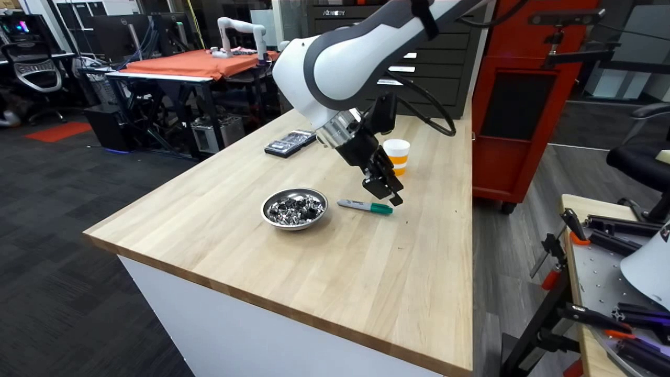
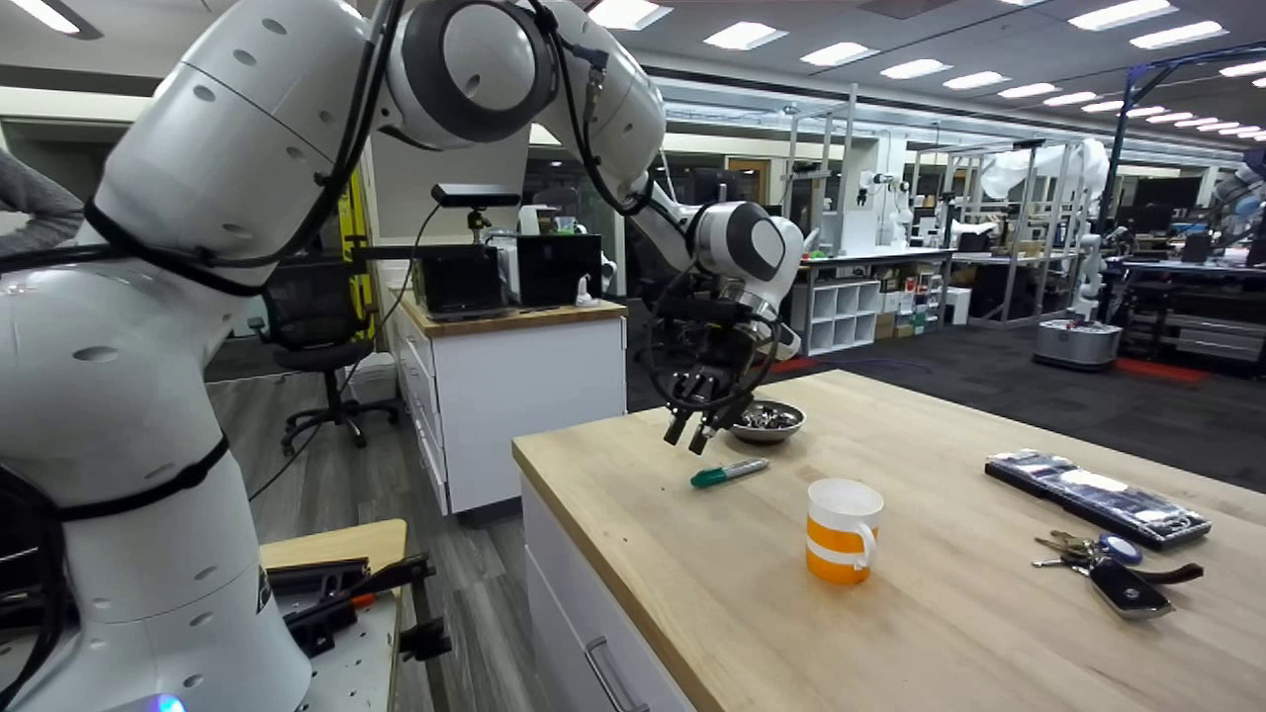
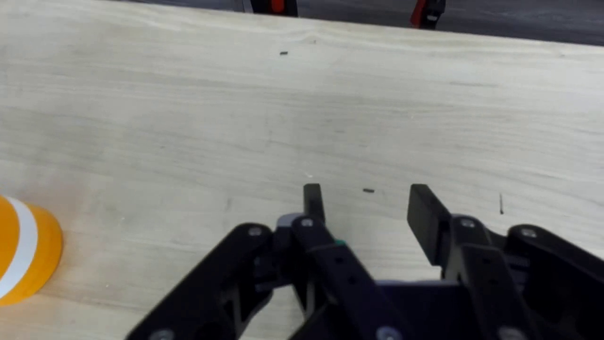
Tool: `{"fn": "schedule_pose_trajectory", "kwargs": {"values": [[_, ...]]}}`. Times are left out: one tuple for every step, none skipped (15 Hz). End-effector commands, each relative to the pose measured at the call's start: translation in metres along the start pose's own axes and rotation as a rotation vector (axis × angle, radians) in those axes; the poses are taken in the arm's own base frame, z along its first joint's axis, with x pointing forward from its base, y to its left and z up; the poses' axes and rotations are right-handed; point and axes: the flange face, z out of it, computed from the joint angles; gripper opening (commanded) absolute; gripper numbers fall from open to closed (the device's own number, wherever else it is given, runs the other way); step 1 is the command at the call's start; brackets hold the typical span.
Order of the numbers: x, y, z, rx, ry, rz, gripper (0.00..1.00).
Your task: Get the marker from the white/orange mug cup
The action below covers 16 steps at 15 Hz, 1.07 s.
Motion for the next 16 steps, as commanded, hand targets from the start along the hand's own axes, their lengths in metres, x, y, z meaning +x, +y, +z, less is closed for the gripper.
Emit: {"fn": "schedule_pose_trajectory", "kwargs": {"values": [[-0.046, -0.016, 0.002, -0.037, -0.006, 0.079, 0.81], [-0.052, -0.018, 0.001, -0.045, -0.008, 0.094, 0.88], [-0.058, -0.018, 0.000, -0.050, -0.004, 0.107, 0.94], [-0.064, -0.019, -0.002, -0.052, 0.001, 0.119, 0.98], [-0.068, -0.018, -0.004, -0.053, 0.008, 0.129, 1.00], [-0.071, -0.017, -0.005, -0.054, 0.013, 0.136, 1.00], [-0.074, -0.017, -0.007, -0.052, 0.019, 0.143, 1.00], [-0.075, -0.017, -0.008, -0.050, 0.025, 0.146, 1.00], [-0.077, -0.016, -0.009, -0.049, 0.028, 0.151, 1.00], [-0.078, -0.017, -0.009, -0.048, 0.031, 0.154, 1.00], [-0.079, -0.017, -0.010, -0.047, 0.034, 0.157, 1.00], [-0.080, -0.016, -0.010, -0.049, 0.033, 0.166, 1.00], [-0.080, -0.016, -0.011, -0.036, 0.029, 0.184, 1.00], [-0.067, -0.017, -0.010, -0.041, 0.004, 0.138, 1.00], [-0.067, -0.017, -0.010, -0.041, 0.003, 0.147, 1.00], [-0.067, -0.017, -0.010, -0.041, 0.003, 0.151, 1.00]]}}
